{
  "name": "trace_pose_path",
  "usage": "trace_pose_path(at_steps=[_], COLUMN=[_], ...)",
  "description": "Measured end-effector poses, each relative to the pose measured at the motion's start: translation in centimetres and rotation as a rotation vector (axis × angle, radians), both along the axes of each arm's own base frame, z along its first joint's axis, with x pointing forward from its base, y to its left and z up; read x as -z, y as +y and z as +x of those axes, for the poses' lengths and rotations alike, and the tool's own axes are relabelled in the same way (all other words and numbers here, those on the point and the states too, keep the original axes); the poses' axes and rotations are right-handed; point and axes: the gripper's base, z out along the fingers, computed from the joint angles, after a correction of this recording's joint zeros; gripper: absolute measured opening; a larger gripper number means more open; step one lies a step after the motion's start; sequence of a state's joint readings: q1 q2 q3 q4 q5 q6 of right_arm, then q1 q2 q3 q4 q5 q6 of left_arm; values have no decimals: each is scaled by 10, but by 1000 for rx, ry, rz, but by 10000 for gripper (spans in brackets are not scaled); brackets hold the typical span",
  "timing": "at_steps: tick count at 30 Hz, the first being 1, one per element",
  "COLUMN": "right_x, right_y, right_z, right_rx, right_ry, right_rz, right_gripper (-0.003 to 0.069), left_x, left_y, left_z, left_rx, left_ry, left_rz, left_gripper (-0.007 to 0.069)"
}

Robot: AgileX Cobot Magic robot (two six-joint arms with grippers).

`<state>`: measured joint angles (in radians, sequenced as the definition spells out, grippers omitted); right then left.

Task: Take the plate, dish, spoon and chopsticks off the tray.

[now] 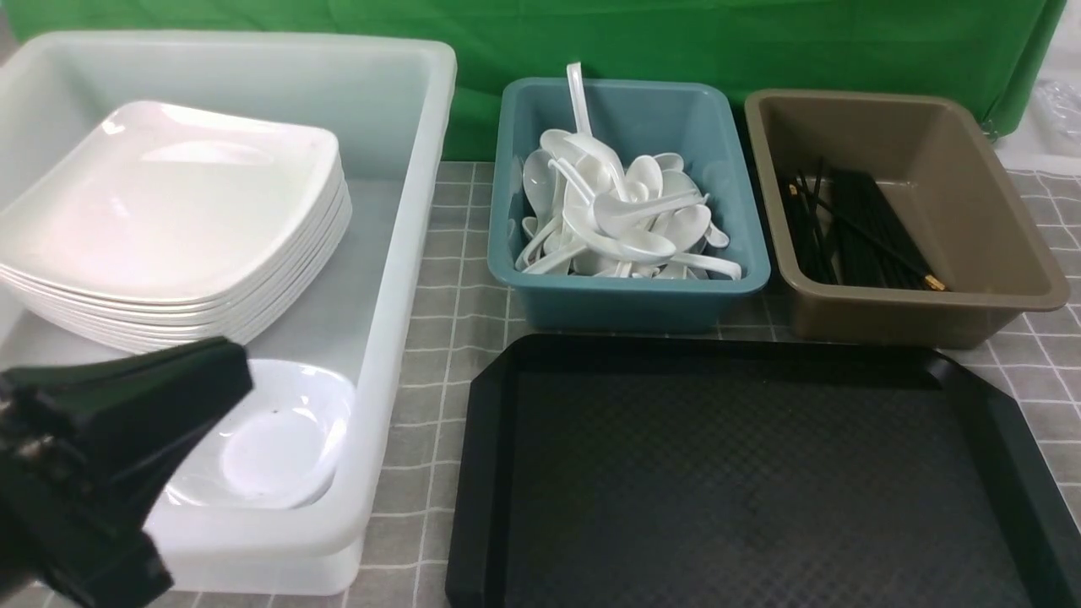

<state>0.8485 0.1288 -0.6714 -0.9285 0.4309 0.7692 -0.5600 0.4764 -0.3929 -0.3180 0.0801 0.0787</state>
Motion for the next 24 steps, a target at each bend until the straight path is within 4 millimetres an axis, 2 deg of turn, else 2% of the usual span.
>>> trace_pose_path(at_steps=[3, 13, 20, 24], right_x=[1, 2, 2, 2], right_y=[0, -1, -1, -1], right_z=[0, 1, 1, 1], right_rx=[5, 10, 10, 10], right_ry=[6, 13, 13, 13], right_rz=[-2, -2, -2, -2], right_gripper=[106, 131, 146, 153], left_x=[9, 10, 10, 10], left_y=[6, 10, 9, 7], left_z=[-2, -1, -2, -3], left_rx=[-43, -83, -72, -54], left_ry=[-66, -148, -186, -247], left_rz=[-70, -116, -61, 31], left_gripper=[1, 1, 1, 2])
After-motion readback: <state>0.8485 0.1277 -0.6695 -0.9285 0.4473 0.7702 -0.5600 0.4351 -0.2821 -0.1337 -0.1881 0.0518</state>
